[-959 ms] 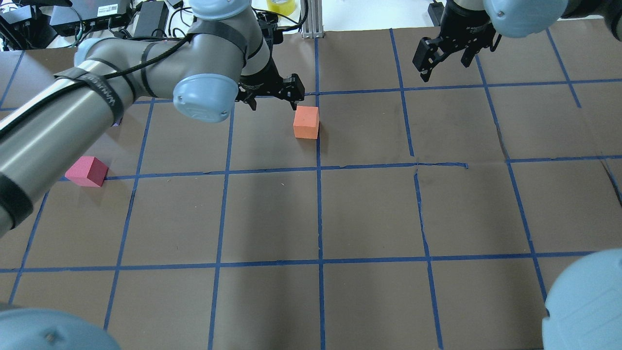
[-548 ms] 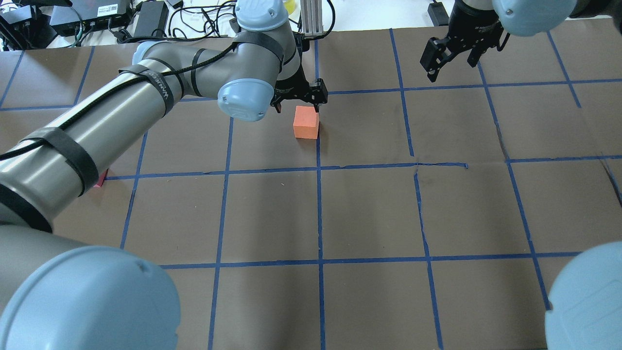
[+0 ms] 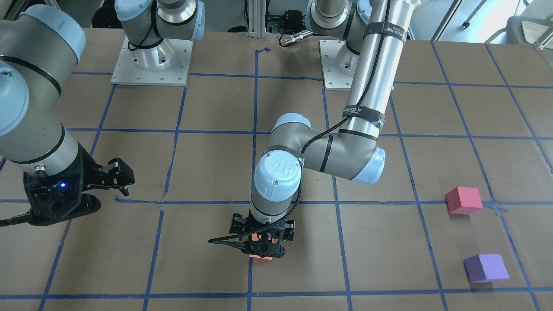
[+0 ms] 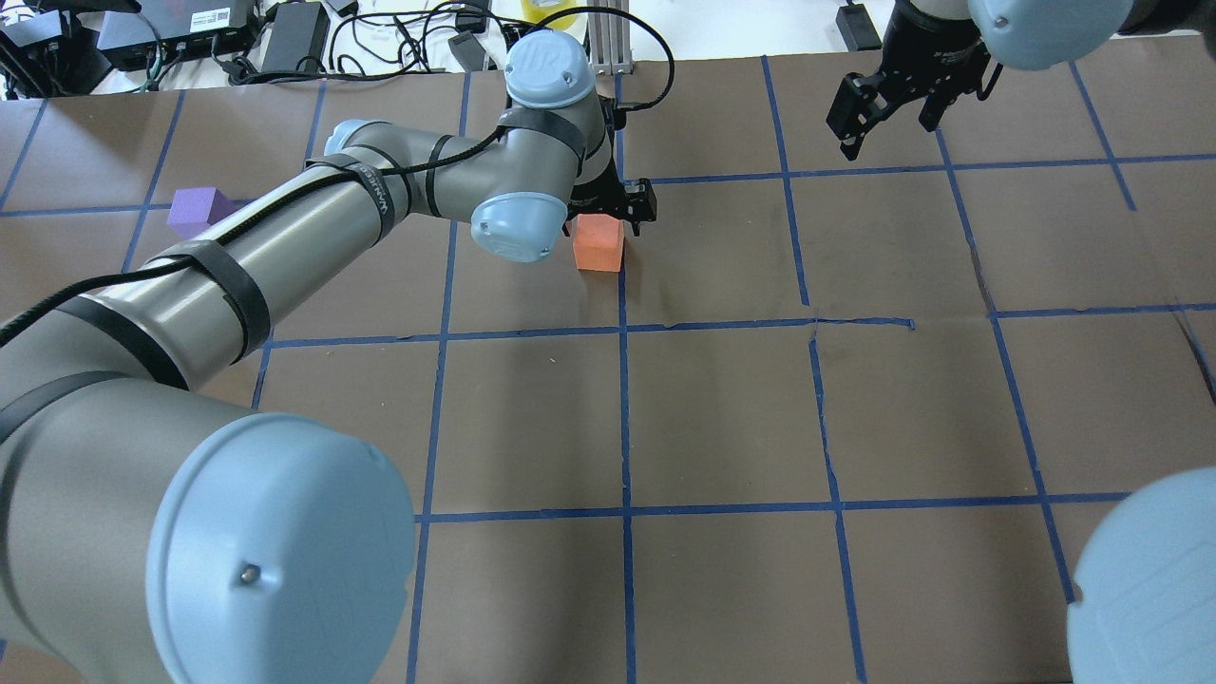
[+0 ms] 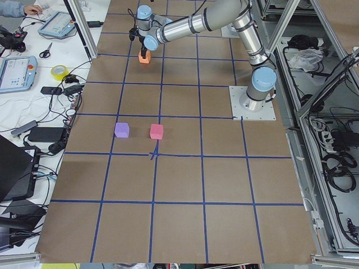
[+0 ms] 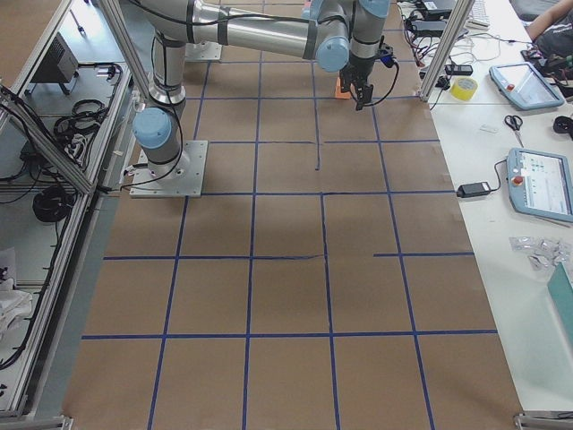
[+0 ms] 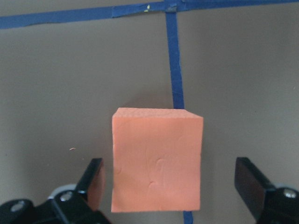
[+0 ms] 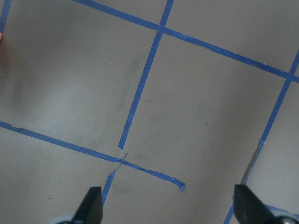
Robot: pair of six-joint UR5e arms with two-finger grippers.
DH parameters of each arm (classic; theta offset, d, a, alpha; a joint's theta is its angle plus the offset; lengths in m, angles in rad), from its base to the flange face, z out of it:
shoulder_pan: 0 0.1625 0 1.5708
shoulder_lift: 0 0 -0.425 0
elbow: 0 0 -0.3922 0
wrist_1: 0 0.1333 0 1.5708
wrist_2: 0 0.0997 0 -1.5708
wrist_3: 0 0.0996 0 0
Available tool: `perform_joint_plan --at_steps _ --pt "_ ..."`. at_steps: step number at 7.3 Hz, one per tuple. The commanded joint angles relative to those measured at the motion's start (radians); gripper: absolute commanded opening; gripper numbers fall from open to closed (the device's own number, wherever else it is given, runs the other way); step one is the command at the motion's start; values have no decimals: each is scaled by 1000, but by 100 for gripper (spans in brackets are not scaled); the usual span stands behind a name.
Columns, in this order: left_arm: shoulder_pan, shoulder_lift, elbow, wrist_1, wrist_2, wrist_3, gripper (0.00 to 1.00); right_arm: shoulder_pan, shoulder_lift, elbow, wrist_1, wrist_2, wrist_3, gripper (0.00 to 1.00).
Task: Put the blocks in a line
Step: 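Carry the orange cube with the left gripper toward the purple cube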
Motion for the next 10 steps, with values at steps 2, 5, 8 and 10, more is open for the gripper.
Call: perform_joint_plan --at_steps 2,5,8,10 --pt "-2 -21 -6 10 14 23 42 0 0 0 1 0 1 100" --pt "88 60 -3 -15 224 161 33 0 0 0 1 -3 1 100" --pt "350 164 -11 -137 49 203 32 0 0 0 1 -8 1 100" --pt "511 209 -16 -224 47 429 20 -2 0 3 1 -9 1 100"
